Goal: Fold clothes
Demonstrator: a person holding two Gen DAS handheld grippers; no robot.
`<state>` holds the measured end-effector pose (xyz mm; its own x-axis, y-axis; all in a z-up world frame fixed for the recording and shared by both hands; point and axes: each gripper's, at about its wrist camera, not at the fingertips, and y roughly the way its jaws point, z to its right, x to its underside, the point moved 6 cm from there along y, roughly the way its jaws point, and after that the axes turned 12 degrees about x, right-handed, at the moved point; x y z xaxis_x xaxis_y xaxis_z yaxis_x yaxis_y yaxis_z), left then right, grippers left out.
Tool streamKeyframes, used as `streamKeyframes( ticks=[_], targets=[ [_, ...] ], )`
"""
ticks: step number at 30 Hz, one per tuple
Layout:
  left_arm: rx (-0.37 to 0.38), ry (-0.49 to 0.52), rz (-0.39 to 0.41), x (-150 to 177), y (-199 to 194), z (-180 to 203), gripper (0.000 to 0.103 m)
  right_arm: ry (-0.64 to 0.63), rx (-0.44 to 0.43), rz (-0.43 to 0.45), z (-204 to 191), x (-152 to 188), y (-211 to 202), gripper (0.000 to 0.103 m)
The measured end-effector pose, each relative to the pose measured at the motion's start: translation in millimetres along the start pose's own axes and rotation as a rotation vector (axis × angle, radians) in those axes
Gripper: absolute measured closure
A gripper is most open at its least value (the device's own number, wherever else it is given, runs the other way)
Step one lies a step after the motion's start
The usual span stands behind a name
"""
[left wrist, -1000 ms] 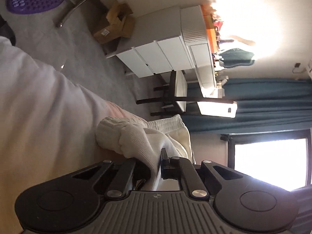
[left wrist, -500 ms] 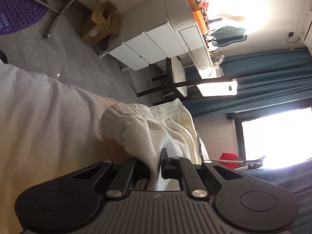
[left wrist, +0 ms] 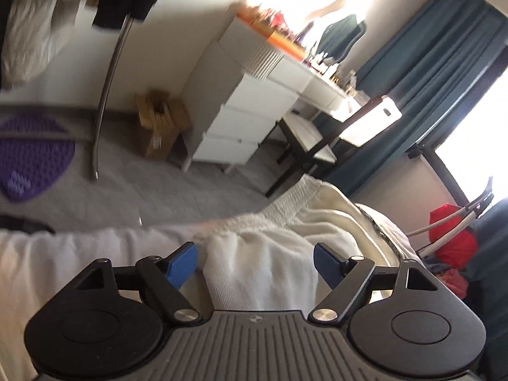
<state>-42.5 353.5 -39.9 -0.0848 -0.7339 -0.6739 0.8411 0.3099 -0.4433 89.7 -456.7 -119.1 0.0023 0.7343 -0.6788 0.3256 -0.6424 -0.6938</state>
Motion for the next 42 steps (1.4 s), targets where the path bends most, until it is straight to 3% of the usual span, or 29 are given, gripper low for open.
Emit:
streamKeyframes(
  ticks=[3, 6, 8, 10, 11, 13, 18, 22, 26, 27, 29, 30, 31, 35, 36, 37, 38, 40, 41, 42],
  targets=[
    [0.023, 0.175, 0.099, 0, -18, 35, 0.011, -0.060, -0.069, 0.105, -16, 0, -31, 0.031],
    [0.090, 0.377, 0.154, 12, -26, 80, 0.008, -0.178, -0.202, 0.129, -38, 19, -63, 0.031],
    [0.184, 0.490, 0.119, 31, -22, 108, 0.004, -0.283, -0.325, 0.112, -56, 41, -87, 0.031],
    [0.292, 0.594, 0.014, 58, -12, 135, 0.003, -0.372, -0.427, 0.075, -69, 65, -106, 0.032],
    [0.346, 0.645, -0.039, 73, -8, 148, 0.004, -0.401, -0.463, 0.054, -73, 75, -114, 0.032],
    [0.405, 0.760, -0.064, 99, -4, 175, 0.004, -0.443, -0.520, 0.020, -79, 90, -125, 0.032],
    [0.562, 0.982, -0.173, 177, 18, 247, 0.005, -0.442, -0.548, -0.016, -89, 100, -130, 0.032],
    [0.635, 1.130, -0.204, 242, 45, 325, 0.006, -0.414, -0.519, -0.009, -88, 105, -120, 0.032],
    [0.646, 1.262, -0.261, 314, 82, 402, 0.008, -0.398, -0.488, -0.010, -88, 104, -100, 0.032],
    [0.642, 1.333, -0.245, 331, 89, 416, 0.008, -0.390, -0.480, -0.017, -88, 104, -94, 0.032],
    [0.488, 1.549, -0.202, 370, 118, 442, 0.010, -0.377, -0.472, -0.036, -89, 104, -84, 0.032],
    [0.455, 1.629, -0.215, 386, 132, 449, 0.011, -0.371, -0.470, -0.047, -90, 105, -80, 0.032],
    [0.444, 1.690, -0.247, 400, 146, 454, 0.010, -0.365, -0.468, -0.057, -91, 106, -76, 0.032],
    [0.266, 1.922, -0.360, 436, 207, 456, 0.011, -0.341, -0.459, -0.099, -95, 109, -59, 0.032],
    [0.219, 1.993, -0.366, 437, 217, 449, 0.019, -0.335, -0.457, -0.109, -96, 109, -54, 0.032],
    [0.170, 2.063, -0.372, 438, 227, 442, 0.037, -0.329, -0.455, -0.120, -97, 110, -50, 0.032],
    [0.138, 2.188, -0.332, 437, 232, 432, 0.045, -0.323, -0.453, -0.130, -98, 111, -46, 0.032],
    [0.147, 2.250, -0.351, 434, 238, 428, 0.072, -0.311, -0.449, -0.151, -100, 112, -37, 0.032],
    [0.151, 2.281, -0.361, 433, 240, 425, 0.078, -0.308, -0.444, -0.160, -101, 113, -34, 0.032],
    [0.181, 2.241, -0.351, 427, 237, 433, 0.083, -0.309, -0.434, -0.163, -101, 114, -32, 0.032]
  ],
)
